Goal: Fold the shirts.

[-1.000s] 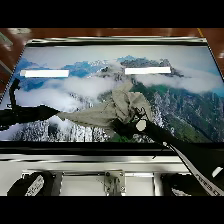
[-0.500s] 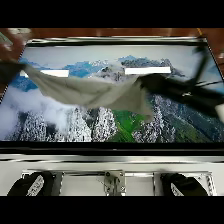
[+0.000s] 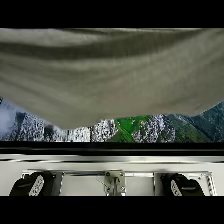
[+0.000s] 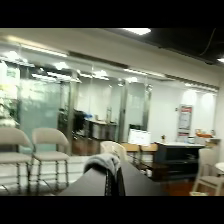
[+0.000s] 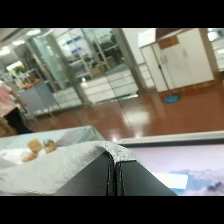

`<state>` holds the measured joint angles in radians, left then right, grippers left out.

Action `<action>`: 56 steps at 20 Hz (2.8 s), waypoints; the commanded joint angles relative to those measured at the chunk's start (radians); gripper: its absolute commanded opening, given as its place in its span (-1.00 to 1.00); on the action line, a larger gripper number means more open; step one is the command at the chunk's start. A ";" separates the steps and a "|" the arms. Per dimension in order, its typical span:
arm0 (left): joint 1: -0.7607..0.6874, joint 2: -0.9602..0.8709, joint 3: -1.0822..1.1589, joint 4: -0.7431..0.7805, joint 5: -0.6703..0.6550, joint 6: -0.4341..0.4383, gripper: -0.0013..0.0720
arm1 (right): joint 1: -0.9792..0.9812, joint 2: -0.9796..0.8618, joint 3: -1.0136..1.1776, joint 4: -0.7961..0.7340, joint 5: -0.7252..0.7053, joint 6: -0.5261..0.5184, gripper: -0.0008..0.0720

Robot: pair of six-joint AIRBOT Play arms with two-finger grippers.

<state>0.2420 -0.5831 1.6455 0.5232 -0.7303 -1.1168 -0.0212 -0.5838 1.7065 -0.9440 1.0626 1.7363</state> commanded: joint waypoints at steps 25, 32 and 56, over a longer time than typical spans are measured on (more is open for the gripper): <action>-0.258 -0.874 -0.484 0.262 -0.075 -0.109 -0.84 | 0.036 -1.113 -0.142 -0.212 -0.021 0.052 -0.83; -0.082 -0.906 -0.377 0.268 -0.450 -0.336 0.86 | -0.010 -1.020 -0.110 -0.220 0.046 -0.071 0.50; -0.171 -0.636 -1.155 0.288 -0.322 -0.257 0.81 | -0.467 -0.748 -0.680 -0.142 0.320 -0.327 0.89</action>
<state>0.1276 -1.1889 0.5053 0.8616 -1.1202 -1.3750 -0.4908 -1.3209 1.0420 -1.0893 1.4170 1.4086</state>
